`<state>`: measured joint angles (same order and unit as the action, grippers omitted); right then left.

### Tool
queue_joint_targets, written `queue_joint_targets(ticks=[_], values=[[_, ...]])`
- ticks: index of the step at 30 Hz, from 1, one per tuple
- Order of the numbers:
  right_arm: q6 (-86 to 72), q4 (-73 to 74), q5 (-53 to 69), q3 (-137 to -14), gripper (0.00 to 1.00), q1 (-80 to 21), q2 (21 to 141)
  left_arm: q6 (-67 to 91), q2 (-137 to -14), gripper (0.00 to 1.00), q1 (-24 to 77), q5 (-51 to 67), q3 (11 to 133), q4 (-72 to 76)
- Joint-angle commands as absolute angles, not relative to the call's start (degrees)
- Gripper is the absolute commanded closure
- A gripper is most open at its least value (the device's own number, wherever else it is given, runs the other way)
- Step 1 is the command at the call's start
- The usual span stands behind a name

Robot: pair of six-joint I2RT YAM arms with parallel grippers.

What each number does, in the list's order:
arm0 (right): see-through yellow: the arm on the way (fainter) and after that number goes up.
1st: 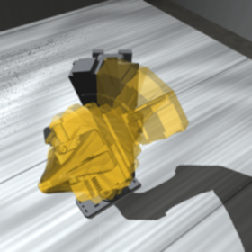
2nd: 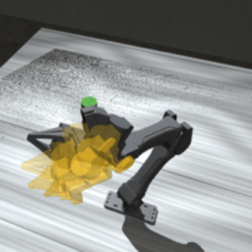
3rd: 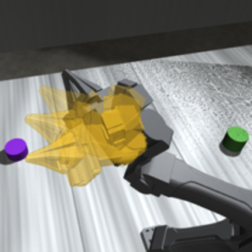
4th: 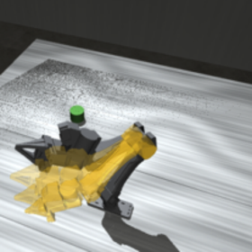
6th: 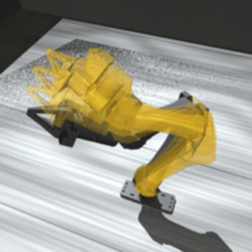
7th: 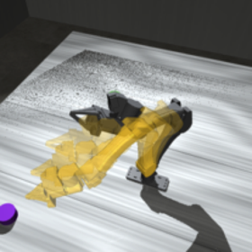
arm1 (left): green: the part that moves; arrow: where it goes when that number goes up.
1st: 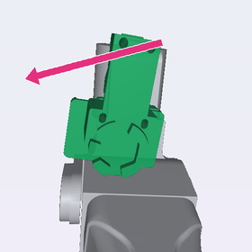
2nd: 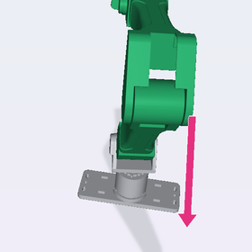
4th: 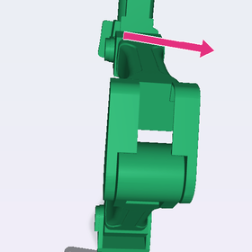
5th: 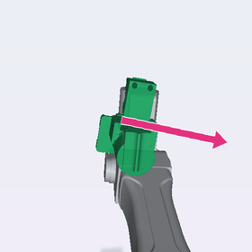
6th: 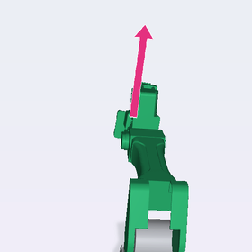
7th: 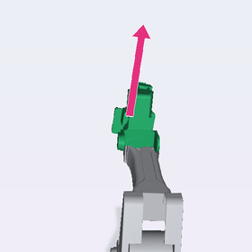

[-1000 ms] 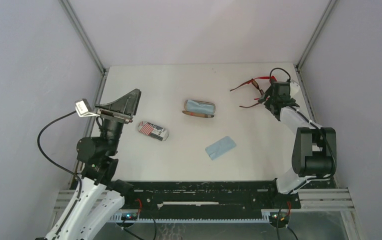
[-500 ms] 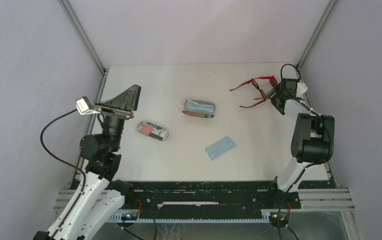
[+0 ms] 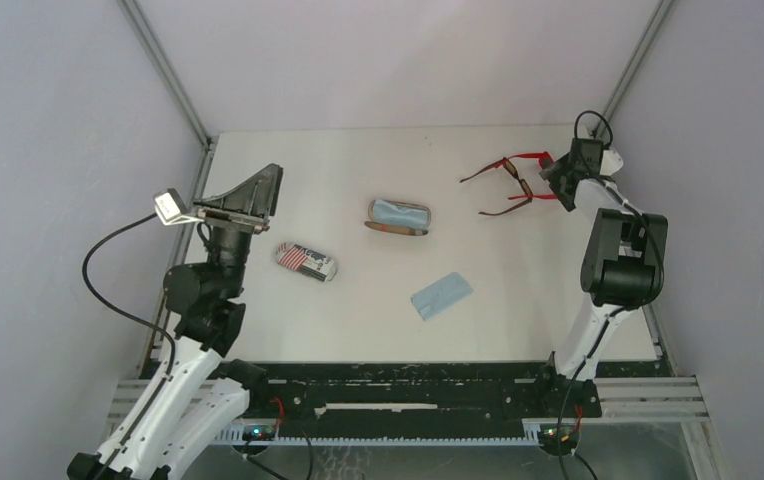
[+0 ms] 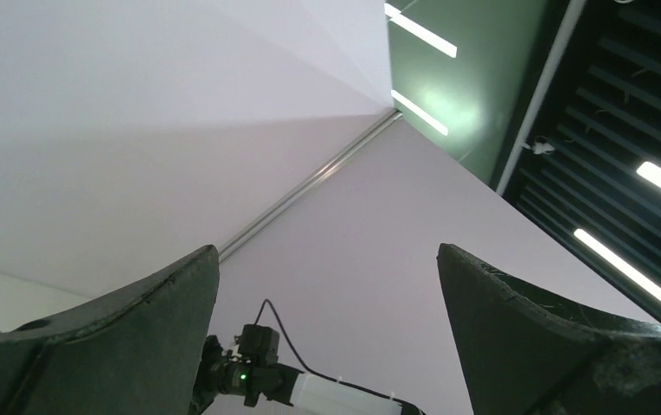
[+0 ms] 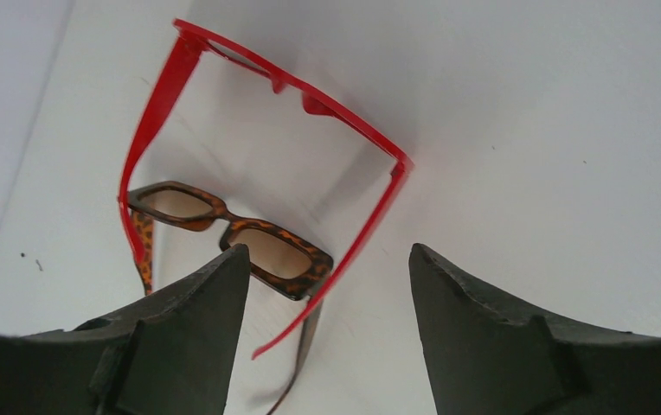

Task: Organize the sunglasses
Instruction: Pick up the sunglasses from the center of the board.

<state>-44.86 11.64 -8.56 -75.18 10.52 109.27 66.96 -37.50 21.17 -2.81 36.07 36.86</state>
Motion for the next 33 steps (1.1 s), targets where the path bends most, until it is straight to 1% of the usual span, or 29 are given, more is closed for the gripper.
queue_joint_targets(ticks=[1, 5, 7, 11, 16, 23, 33], values=[[-43.5, 14.3, -9.5, -80.0, 0.35, 10.8, 110.4, 66.3, -36.0, 0.0, 20.5, -5.7, 37.6, 31.7], [-42.5, 15.7, -8.2, -81.6, 0.43, 10.7, 111.5, 64.5, -34.9, 0.0, 20.5, -7.0, 39.3, 24.1], [-42.1, 17.0, -7.4, -82.9, 0.45, 10.7, 112.5, 63.6, -34.1, 0.0, 20.6, -8.5, 39.5, 20.9], [-40.3, 21.3, -7.1, -86.4, 0.46, 10.2, 114.2, 61.8, -33.1, 0.0, 20.6, -9.7, 40.0, 15.5], [-38.4, 25.9, -7.8, -90.8, 0.47, 9.2, 116.3, 59.7, -34.5, 0.0, 20.6, -10.5, 44.8, 4.4], [-34.1, 31.2, -11.1, -96.1, 0.5, 7.6, 119.4, 56.8, -34.2, 0.0, 20.6, -9.9, 45.7, 2.0], [-29.1, 41.4, -11.7, -106.4, 0.55, 6.9, 125.3, 54.0, -35.3, 0.0, 20.5, -8.4, 47.5, -0.1]])
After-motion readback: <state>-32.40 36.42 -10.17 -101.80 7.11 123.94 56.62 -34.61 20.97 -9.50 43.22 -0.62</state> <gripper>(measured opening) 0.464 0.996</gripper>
